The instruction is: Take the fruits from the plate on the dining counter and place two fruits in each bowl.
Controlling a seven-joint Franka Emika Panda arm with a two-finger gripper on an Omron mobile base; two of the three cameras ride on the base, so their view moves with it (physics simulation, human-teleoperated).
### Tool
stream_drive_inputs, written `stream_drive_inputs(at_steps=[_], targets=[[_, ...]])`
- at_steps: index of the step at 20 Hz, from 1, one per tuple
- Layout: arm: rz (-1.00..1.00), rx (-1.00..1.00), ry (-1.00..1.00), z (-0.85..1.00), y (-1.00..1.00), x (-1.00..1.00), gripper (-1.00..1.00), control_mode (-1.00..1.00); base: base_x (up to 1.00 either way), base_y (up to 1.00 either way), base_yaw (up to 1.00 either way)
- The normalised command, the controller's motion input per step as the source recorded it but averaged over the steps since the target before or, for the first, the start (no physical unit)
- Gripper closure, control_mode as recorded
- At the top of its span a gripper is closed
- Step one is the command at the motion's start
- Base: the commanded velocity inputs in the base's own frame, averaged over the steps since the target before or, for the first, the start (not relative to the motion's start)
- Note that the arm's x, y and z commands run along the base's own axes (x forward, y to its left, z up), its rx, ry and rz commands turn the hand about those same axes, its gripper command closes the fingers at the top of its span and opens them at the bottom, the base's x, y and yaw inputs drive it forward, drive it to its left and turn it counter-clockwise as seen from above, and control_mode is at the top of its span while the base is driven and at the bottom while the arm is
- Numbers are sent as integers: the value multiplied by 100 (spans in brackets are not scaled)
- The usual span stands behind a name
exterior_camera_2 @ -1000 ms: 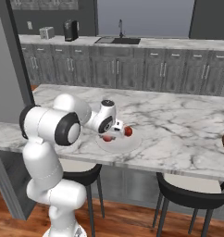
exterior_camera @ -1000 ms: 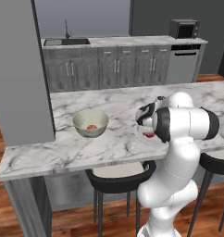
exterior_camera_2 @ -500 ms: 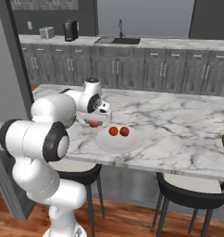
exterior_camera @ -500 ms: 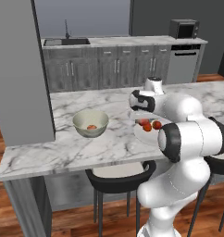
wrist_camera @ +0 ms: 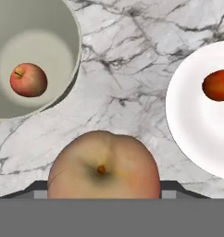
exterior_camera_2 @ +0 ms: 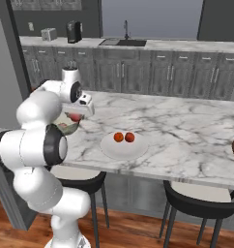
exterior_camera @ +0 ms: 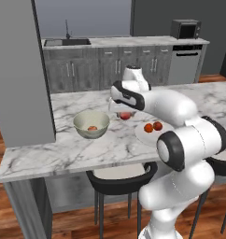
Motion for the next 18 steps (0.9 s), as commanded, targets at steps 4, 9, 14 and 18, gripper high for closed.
stream_drive_inputs(at_steps=[4,9,14,18], targets=[[0,0,5,11,100,39,100,-100,0,0,0],[0,-1,10,5,97,36,100,-100,0,0,0],[0,-5,5,-55,38,46,100,-100,0,0,0],[2,0,0,-55,0,55,100,-100,0,0,0]])
